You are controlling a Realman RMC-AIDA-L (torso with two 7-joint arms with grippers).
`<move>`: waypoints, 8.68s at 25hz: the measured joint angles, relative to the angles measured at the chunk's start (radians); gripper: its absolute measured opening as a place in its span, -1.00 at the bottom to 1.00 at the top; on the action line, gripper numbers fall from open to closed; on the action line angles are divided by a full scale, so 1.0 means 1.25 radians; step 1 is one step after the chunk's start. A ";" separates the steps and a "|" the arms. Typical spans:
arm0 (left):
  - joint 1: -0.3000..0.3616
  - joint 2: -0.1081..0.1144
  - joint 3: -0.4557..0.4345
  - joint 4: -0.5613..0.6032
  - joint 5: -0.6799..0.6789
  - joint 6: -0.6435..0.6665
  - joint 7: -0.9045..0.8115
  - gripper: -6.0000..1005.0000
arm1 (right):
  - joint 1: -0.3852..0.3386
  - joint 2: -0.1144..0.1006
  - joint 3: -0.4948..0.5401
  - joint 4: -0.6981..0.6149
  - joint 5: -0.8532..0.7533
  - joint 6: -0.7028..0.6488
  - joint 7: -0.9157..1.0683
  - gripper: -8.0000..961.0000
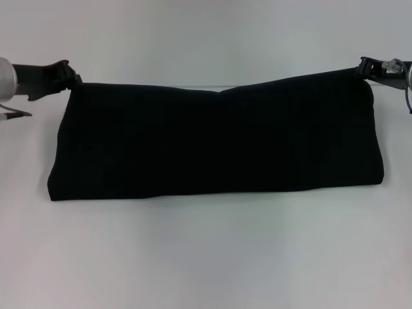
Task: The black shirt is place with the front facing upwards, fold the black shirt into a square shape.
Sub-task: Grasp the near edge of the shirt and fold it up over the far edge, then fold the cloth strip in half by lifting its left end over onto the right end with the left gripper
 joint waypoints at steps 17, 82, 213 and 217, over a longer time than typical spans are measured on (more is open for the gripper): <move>-0.031 -0.002 0.001 -0.003 0.004 -0.054 0.005 -0.60 | 0.024 -0.004 0.000 -0.002 -0.001 0.027 0.000 -0.82; 0.325 -0.050 -0.145 -0.094 -0.294 0.195 -0.166 0.26 | -0.306 -0.052 0.224 -0.094 0.446 -0.529 -0.263 0.55; 0.192 -0.039 -0.122 -0.205 -0.271 0.024 -0.117 0.26 | -0.300 -0.053 0.234 -0.077 0.446 -0.483 -0.273 0.54; 0.177 -0.041 -0.122 -0.206 -0.269 0.005 -0.114 0.26 | -0.300 -0.053 0.234 -0.076 0.446 -0.485 -0.273 0.54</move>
